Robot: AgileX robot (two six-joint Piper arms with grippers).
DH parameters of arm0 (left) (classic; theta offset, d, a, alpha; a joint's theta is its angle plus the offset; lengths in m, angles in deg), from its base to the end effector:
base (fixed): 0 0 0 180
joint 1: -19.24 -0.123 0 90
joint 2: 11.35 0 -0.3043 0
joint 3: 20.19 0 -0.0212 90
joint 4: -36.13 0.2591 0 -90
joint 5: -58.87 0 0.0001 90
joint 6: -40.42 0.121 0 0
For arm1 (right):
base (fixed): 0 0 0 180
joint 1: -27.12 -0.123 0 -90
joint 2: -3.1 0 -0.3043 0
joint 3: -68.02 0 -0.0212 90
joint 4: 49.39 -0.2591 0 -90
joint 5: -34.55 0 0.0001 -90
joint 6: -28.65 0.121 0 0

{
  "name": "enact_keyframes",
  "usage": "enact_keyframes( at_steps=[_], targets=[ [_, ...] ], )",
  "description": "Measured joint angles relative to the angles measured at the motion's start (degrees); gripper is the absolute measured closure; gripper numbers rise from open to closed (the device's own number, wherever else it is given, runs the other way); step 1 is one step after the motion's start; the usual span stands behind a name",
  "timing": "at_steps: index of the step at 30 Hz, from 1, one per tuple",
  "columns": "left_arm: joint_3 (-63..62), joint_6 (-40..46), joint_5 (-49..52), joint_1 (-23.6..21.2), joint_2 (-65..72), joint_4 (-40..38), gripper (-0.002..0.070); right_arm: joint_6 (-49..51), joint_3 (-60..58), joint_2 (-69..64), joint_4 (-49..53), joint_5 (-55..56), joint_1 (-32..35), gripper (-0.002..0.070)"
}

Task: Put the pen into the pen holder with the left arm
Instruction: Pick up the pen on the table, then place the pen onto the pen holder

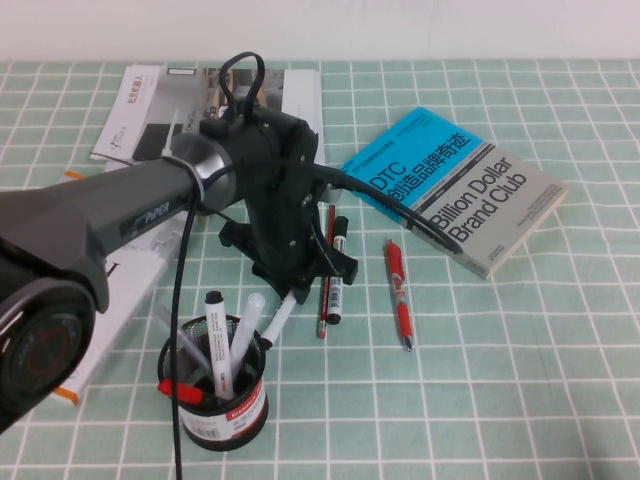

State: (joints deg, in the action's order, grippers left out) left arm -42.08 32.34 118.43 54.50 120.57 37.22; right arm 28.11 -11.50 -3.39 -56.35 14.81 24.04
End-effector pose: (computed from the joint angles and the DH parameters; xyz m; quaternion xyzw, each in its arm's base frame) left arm 0.3896 -0.2730 0.1616 0.2379 0.9670 -0.0255 0.0875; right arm 0.0707 0.0088 0.1639 0.0080 0.7965 0.0642 0.6012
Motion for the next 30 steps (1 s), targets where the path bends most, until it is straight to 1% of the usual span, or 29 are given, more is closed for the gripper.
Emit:
enact_keyframes(
  at_steps=[3,7,12,18,20,24,30],
  targets=[
    [0.0,0.7,-0.4,0.0,0.0,-0.4,0.0567,0.0,0.0,0.0,0.0,0.0,0.0,0.0696],
    [0.1,1.8,-3.9,0.0,-2.5,-1.1,0.0567,0.0,0.0,0.0,0.0,0.0,0.0,0.0696],
    [0.1,3.6,-9.6,0.0,-12.7,-1.4,0.0567,0.0,0.0,0.0,0.0,0.0,0.0,0.0696],
    [1.7,7.3,-13.3,0.1,-25.1,-1.5,0.0567,0.0,0.0,0.0,0.0,0.0,0.0,0.0696],
    [5.1,8.1,-16.1,0.1,-29.6,-1.6,0.0567,0.0,0.0,0.0,0.0,0.0,0.0,0.0696],
    [15.7,8.5,-23.8,0.1,-38.3,-1.8,0.0567,0.0,0.0,0.0,0.0,0.0,0.0,0.0696],
    [37.7,8.8,-41.8,0.3,-52.2,-2.5,0.0567,0.0,0.0,0.0,0.0,0.0,0.0,0.0696]
  ],
)
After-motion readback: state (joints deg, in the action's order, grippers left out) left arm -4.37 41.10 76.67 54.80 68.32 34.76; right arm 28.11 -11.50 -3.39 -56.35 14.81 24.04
